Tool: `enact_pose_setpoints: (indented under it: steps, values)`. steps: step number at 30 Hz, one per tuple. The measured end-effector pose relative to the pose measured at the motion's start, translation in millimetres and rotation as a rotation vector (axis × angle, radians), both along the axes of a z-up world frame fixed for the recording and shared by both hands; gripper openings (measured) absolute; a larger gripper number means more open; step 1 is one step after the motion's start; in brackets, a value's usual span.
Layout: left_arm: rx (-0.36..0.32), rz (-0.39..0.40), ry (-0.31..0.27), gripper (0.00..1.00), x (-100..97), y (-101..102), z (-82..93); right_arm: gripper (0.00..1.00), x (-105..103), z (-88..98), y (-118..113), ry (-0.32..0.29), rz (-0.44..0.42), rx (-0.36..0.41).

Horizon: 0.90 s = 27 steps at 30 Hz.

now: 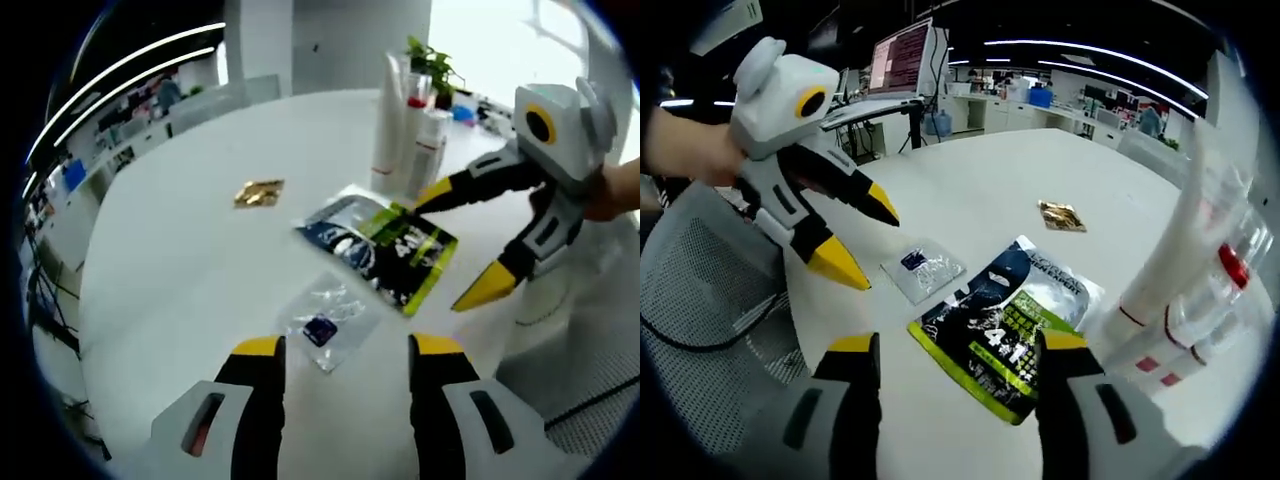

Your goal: Arrange the skincare products in the storage area until every visible bottle or jar stands upright without overlapping.

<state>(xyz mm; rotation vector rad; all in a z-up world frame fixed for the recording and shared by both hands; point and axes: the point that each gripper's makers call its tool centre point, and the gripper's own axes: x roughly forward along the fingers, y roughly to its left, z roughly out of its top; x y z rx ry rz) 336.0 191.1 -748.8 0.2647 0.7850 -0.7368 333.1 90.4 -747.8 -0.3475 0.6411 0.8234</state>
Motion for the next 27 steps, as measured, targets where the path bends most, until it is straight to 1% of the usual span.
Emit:
enact_pose_setpoints:
  steps: [7,12,17,24,27]
  values:
    - [-0.006,0.017,0.002,0.5,-3.6,4,4.1,0.72,-10,2.1,-20,0.014,-0.047,0.021]
    - [-0.009,0.033,0.001,0.53,-5.2,12,7.5,0.78,-15,4.9,-34,0.021,-0.084,0.04]
    - [-0.024,0.058,0.002,0.56,-8.2,17,12.7,0.84,-20,13.0,-46,0.021,-0.124,0.054]
    - [-0.049,0.083,0.005,0.6,-16.3,20,19.8,0.87,-23,22.0,-58,0.023,-0.167,0.067]
    - [-0.059,0.089,0.005,0.62,-19.5,21,21.4,0.9,-20,26.5,-65,0.03,-0.21,0.101]
